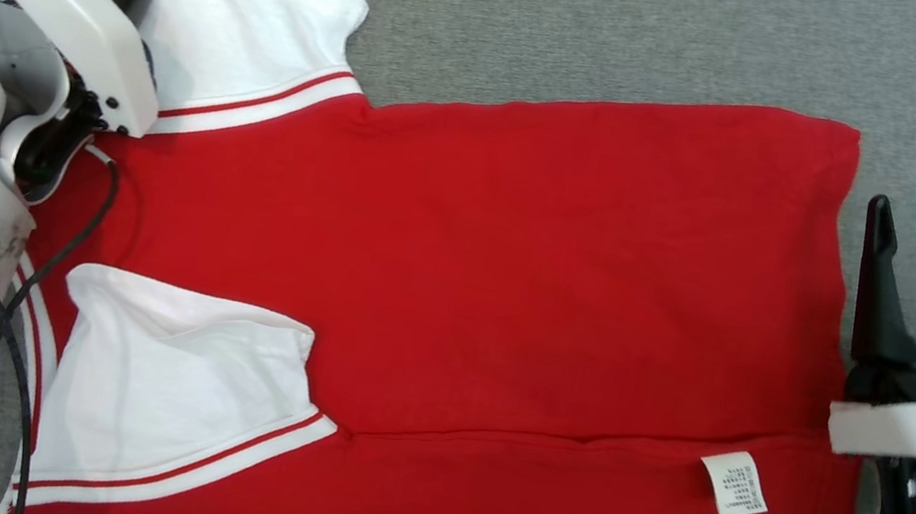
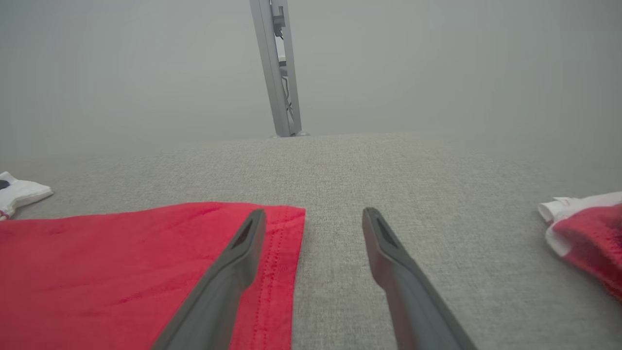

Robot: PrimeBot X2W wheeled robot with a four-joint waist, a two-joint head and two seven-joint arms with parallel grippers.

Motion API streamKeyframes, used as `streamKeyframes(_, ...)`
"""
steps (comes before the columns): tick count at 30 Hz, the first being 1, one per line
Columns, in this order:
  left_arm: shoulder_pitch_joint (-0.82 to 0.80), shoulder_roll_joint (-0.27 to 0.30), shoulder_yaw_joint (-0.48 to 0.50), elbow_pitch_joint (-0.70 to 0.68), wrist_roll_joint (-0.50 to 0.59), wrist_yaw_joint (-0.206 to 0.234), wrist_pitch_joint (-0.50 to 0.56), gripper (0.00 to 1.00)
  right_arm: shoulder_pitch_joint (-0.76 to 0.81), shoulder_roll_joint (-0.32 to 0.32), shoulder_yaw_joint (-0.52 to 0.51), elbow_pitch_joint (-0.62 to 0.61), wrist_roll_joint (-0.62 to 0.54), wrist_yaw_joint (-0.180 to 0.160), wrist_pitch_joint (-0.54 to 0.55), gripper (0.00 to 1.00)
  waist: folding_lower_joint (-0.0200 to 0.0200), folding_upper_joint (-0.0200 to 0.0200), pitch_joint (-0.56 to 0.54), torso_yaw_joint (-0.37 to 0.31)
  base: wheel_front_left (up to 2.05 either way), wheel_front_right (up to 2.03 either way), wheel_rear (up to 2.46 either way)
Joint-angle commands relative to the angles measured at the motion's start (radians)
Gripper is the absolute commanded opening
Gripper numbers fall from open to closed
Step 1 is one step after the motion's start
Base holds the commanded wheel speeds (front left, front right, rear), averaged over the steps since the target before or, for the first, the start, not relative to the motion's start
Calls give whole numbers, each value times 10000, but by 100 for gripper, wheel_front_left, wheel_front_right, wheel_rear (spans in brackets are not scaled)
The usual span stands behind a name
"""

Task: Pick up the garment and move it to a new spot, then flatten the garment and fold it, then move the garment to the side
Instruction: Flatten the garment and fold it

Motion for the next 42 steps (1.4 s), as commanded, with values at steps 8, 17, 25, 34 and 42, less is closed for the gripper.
streamKeyframes(8,-291,-177,-826,263,-525,-10,-311,0,-1987,-856,519,1853,807,0,194,100,0,0,276,526,0,0,0)
streamKeyframes(17,-457,-201,-1570,492,-893,-12,-756,0,-2254,-1767,1799,2707,1883,2,1244,100,0,0,342,753,0,0,0)
streamKeyframes(25,-792,-129,-1984,590,-1150,-13,-1248,0,-2297,-2784,2837,1807,2895,0,2769,0,0,0,285,743,0,0,0)
streamKeyframes(34,-1234,11,-2036,70,-1023,-13,-2369,0,-3092,-3180,2473,1539,3679,0,2501,0,0,0,96,895,0,0,0)
streamKeyframes(42,-801,278,-2108,-1155,-859,157,-2784,0,-2992,-3372,2574,1240,4417,2,2895,0,0,0,-179,1022,0,0,0)
